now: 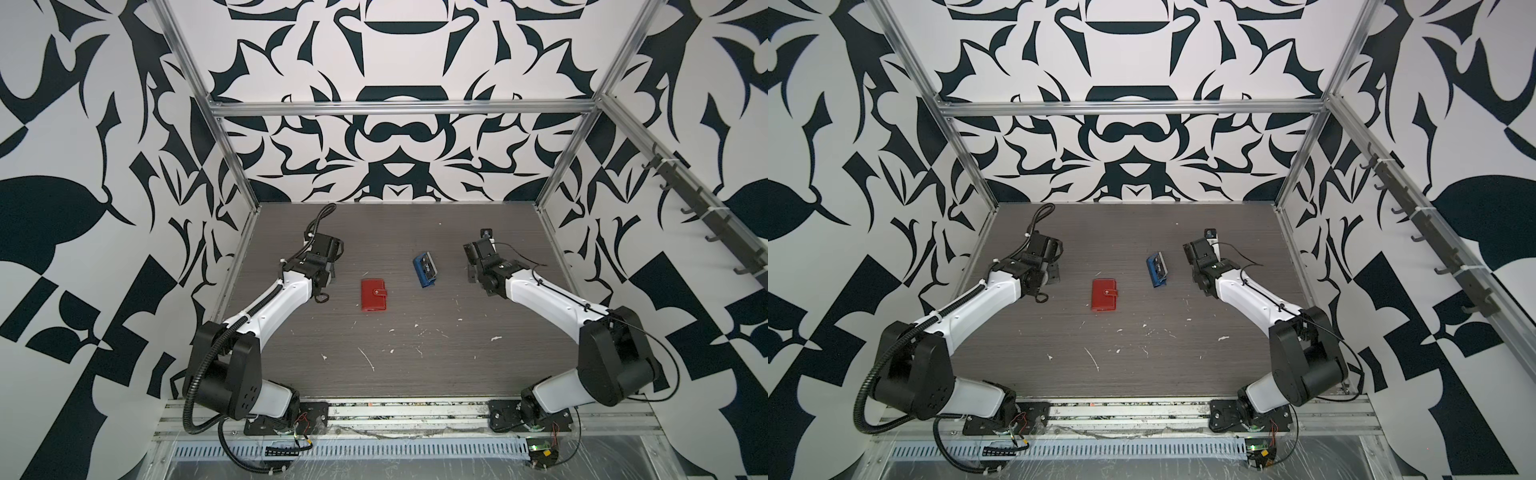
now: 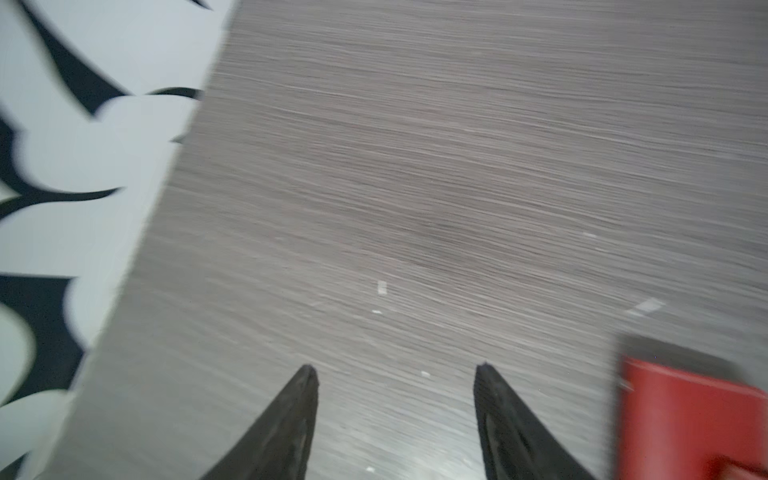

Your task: Put the credit cards into the card holder

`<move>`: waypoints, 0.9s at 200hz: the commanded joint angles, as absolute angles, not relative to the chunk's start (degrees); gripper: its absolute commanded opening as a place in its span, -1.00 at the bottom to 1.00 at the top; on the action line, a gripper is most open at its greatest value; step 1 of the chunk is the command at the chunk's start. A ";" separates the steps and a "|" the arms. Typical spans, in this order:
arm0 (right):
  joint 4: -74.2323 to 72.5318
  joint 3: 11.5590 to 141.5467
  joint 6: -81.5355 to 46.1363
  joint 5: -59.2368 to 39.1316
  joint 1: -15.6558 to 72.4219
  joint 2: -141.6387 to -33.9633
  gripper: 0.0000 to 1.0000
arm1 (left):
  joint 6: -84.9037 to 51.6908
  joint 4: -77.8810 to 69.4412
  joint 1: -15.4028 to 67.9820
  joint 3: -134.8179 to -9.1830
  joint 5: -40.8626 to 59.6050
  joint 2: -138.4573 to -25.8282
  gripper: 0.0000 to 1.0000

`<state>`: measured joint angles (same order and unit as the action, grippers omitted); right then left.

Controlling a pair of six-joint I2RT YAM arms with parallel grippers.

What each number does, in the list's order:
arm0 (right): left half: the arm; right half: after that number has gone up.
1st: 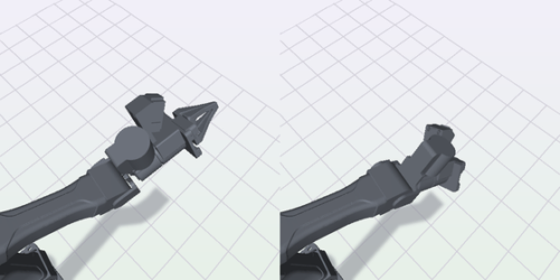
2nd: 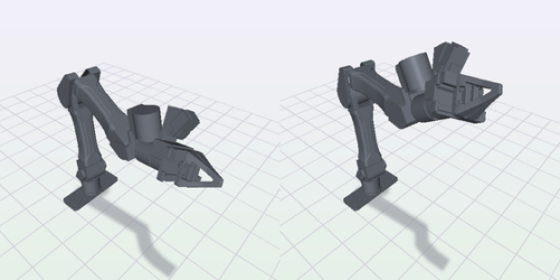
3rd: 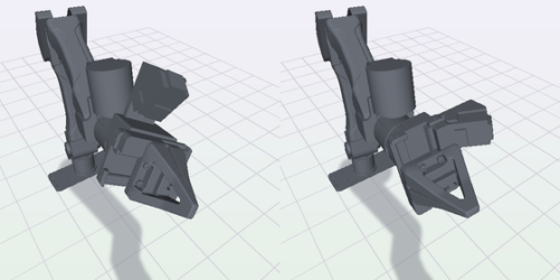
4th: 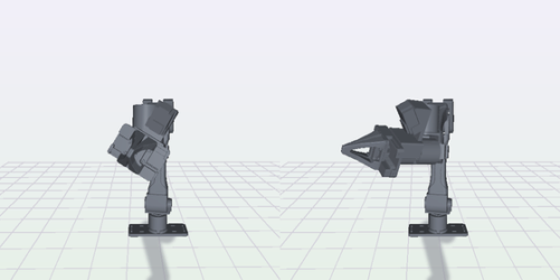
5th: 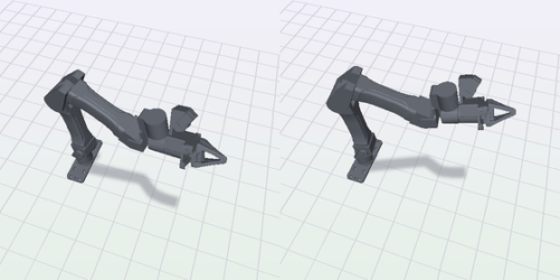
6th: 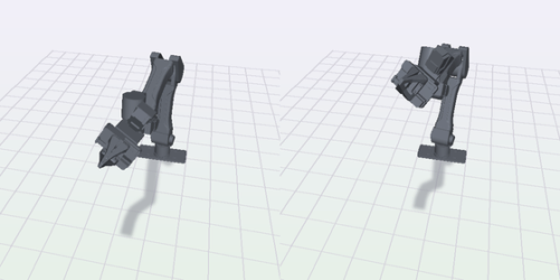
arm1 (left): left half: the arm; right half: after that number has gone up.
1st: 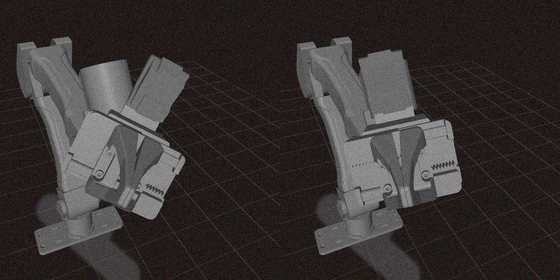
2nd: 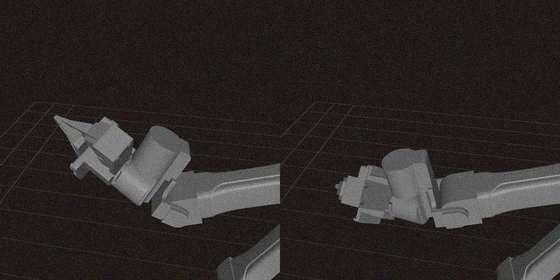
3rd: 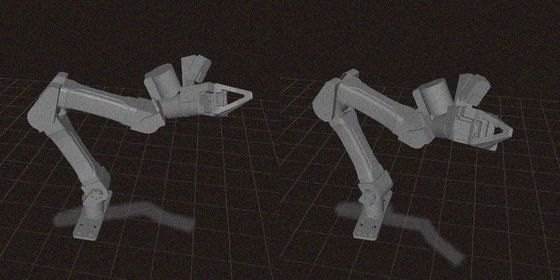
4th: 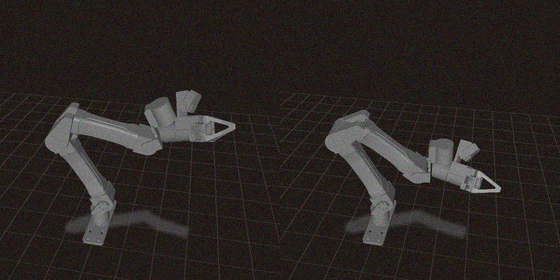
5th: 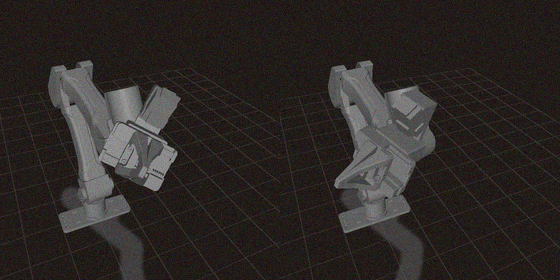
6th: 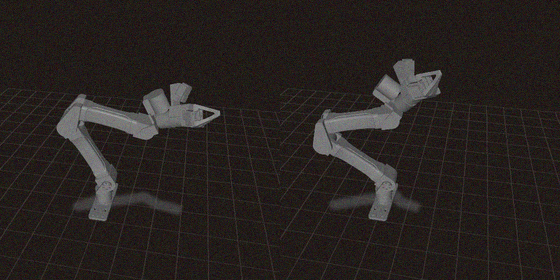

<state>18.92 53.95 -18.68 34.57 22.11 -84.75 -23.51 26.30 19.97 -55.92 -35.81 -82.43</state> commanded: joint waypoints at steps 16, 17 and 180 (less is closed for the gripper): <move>9.12 47.58 -13.98 42.07 17.90 -82.43 -0.56 | -21.39 17.66 14.68 -51.33 -48.44 -84.56 0.52; 8.91 47.48 -13.89 42.09 17.74 -82.48 -0.56 | -21.33 17.40 14.50 -51.24 -48.43 -84.60 0.54; -48.49 21.12 -3.49 19.09 5.51 -84.95 0.25 | -6.41 -41.53 0.14 -26.54 -22.58 -86.70 1.00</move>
